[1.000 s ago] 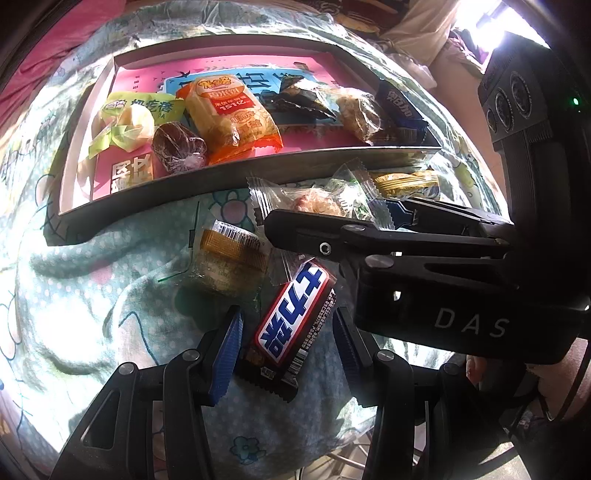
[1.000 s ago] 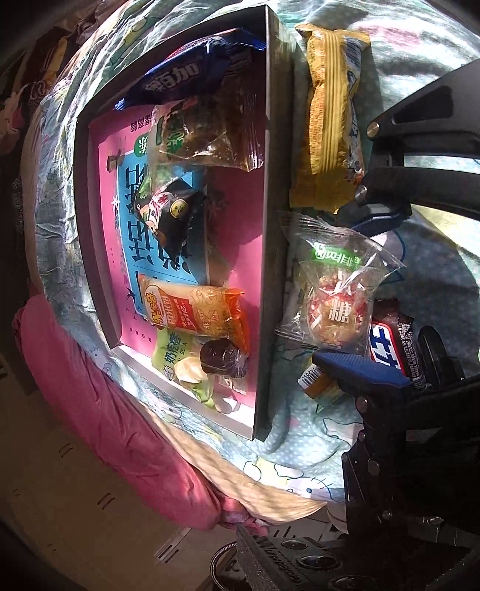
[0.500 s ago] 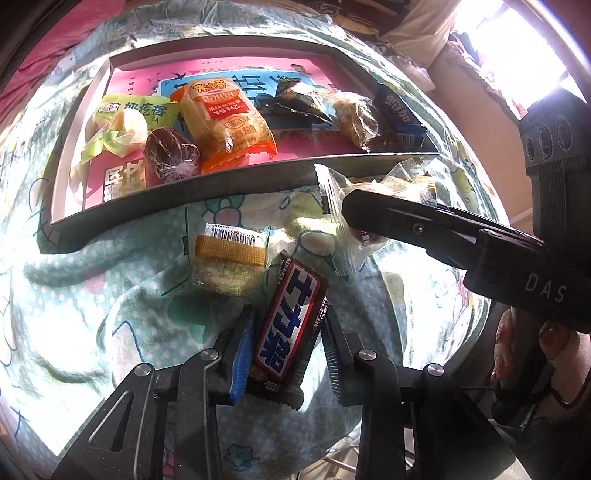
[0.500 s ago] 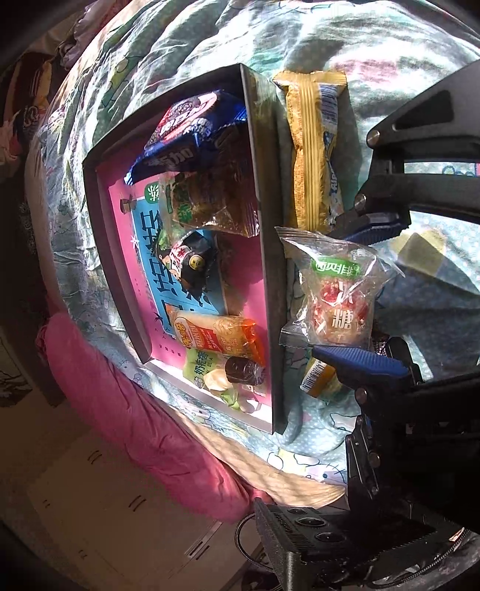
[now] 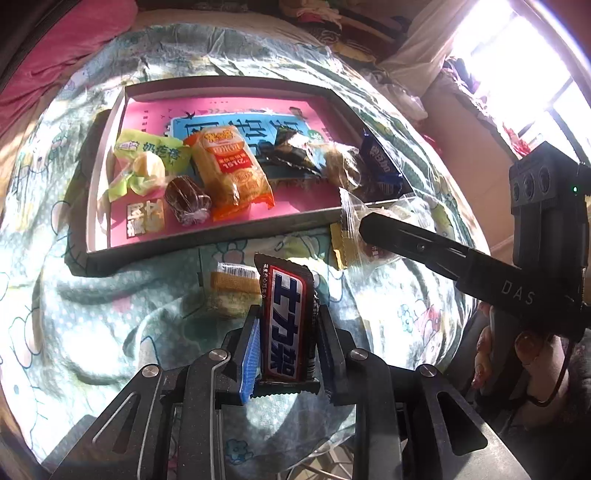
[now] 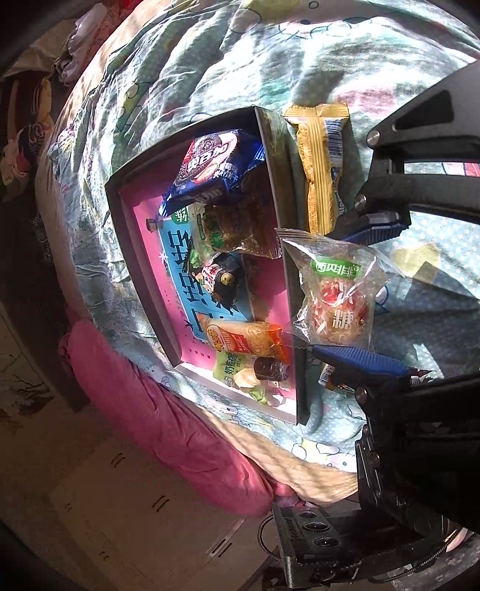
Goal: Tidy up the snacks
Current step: 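Lift the Snickers bar with the left tool while the right tool carries the candy bag over the tray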
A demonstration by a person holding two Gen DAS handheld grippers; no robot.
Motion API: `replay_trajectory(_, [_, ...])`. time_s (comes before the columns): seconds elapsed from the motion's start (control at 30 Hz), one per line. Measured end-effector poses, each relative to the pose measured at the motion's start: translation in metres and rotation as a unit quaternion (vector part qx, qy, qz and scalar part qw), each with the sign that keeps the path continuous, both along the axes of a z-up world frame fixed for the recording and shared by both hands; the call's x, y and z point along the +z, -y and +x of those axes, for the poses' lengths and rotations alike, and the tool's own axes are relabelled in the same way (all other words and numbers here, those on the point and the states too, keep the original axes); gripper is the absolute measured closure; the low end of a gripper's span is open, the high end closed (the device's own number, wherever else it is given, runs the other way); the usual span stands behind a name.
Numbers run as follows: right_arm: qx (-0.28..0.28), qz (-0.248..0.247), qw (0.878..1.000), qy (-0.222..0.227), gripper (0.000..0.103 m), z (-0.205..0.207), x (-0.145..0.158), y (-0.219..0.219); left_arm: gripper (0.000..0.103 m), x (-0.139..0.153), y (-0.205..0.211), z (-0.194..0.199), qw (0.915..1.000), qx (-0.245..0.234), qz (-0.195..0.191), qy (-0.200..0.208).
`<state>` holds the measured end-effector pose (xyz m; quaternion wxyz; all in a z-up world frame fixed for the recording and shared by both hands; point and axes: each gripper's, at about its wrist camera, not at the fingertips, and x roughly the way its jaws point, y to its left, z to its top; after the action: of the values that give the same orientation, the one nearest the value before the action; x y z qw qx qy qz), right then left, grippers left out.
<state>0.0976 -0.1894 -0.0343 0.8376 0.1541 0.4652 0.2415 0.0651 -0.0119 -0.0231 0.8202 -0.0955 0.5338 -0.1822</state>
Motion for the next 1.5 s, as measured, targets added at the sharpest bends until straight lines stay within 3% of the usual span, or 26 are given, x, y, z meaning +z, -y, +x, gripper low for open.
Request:
replay_trajectory(0.57, [-0.015,0.003,0.999,0.036,0.054,0.000,0.023,0.010,0.075,0.035,-0.063,0.016,0.9940,0.102,0.003,0.039])
replay_trajectory(0.9, [-0.013,-0.024,0.998,0.065,0.054,0.004,0.037,0.006,0.074,0.040,-0.061,0.029,0.9925,0.108,0.028,0.050])
replay_trajectory(1.5, [-0.004,-0.046,0.996,0.081,0.054,0.017,0.045,-0.006,0.074,0.029,-0.065,0.052,0.9919,0.117,0.029,0.039])
